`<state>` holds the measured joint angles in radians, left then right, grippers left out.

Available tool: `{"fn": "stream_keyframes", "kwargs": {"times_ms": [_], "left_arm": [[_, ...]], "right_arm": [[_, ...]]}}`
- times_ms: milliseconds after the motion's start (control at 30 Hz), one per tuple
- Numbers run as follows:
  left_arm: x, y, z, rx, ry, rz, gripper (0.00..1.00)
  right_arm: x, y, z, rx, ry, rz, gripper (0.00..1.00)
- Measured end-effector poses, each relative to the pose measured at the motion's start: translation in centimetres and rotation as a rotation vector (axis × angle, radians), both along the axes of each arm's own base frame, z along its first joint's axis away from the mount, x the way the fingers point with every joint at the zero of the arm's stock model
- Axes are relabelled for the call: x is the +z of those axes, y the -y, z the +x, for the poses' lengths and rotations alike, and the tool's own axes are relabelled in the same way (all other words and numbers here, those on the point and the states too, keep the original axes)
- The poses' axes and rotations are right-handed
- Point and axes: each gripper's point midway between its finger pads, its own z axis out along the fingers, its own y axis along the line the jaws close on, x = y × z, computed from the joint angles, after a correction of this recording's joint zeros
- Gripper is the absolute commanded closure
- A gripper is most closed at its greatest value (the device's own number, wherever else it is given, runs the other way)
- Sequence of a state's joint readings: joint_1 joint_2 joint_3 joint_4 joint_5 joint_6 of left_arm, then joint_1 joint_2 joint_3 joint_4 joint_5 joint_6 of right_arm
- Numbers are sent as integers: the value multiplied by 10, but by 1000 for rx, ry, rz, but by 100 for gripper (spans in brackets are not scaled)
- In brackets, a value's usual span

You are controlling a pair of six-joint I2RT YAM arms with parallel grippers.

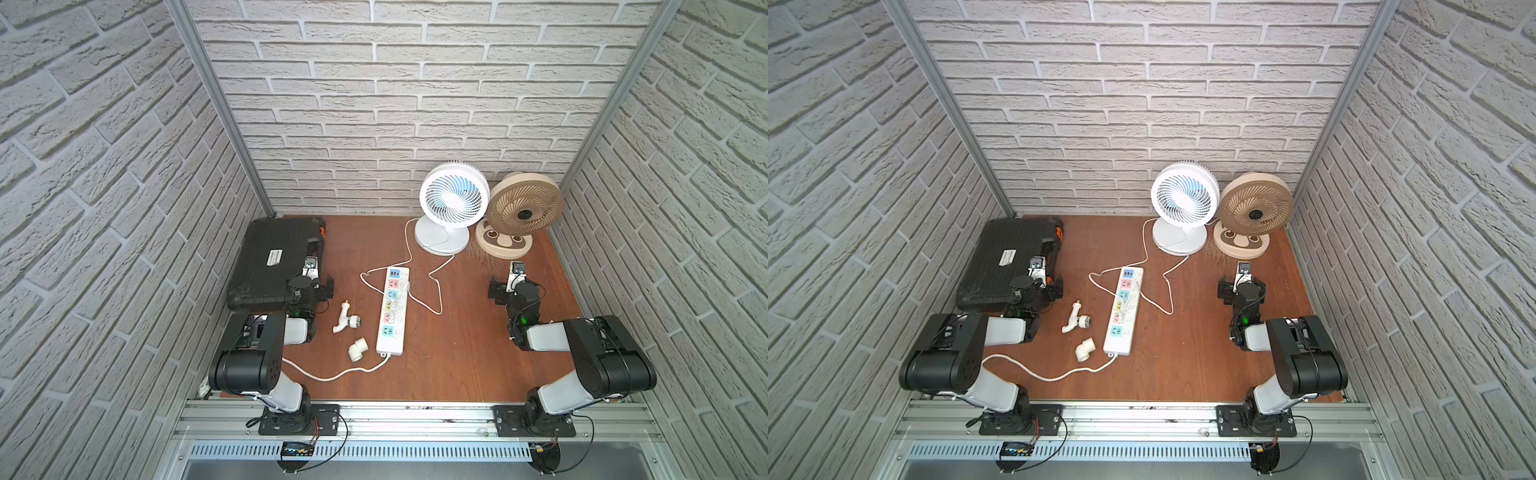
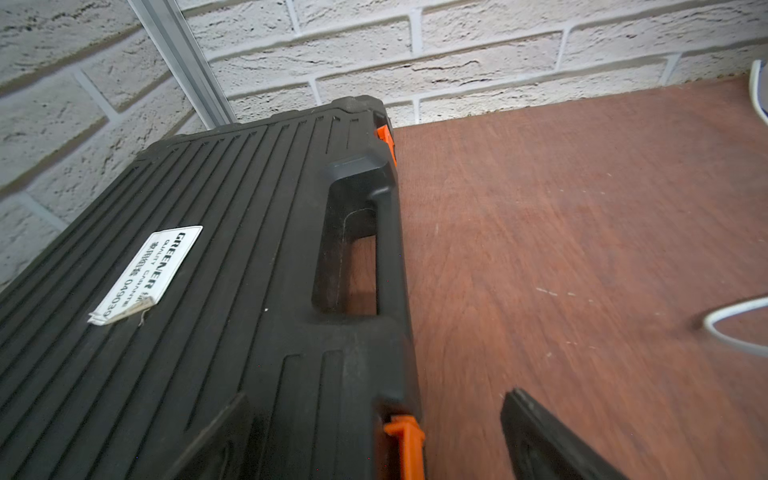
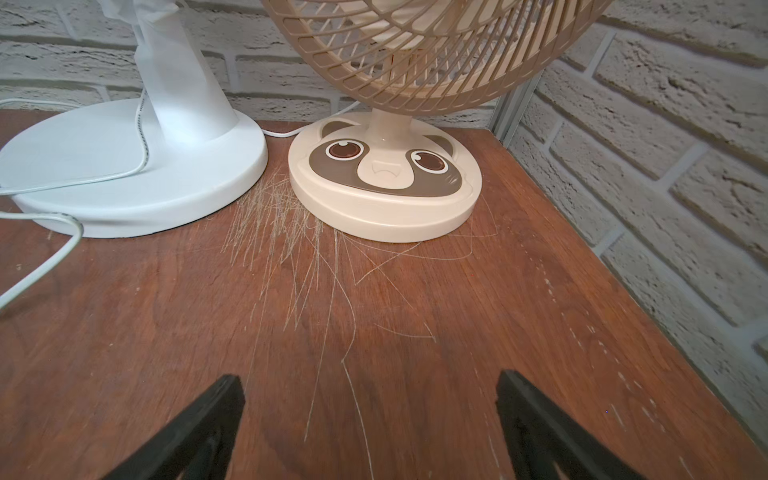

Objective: Unplug the desk fan from the power strip
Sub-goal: Remove the plug from the socket.

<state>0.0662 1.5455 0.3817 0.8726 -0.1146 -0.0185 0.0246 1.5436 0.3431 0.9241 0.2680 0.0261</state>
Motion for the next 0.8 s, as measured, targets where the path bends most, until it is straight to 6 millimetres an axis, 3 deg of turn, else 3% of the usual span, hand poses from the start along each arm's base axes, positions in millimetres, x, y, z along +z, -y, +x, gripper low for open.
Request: {"fn": "stream_keyframes", "kwargs": {"times_ms": [567, 667, 800], "left_arm": [[2, 5, -3, -3, -3, 11, 2], [22, 14, -8, -13, 16, 45, 2], [67, 21, -11, 24, 83, 33, 2]], "right_arm": [[5, -6, -2, 36, 8, -4, 1], [30, -15, -6, 82, 44, -10, 1], [84, -29, -7, 134, 124, 23, 1]]}}
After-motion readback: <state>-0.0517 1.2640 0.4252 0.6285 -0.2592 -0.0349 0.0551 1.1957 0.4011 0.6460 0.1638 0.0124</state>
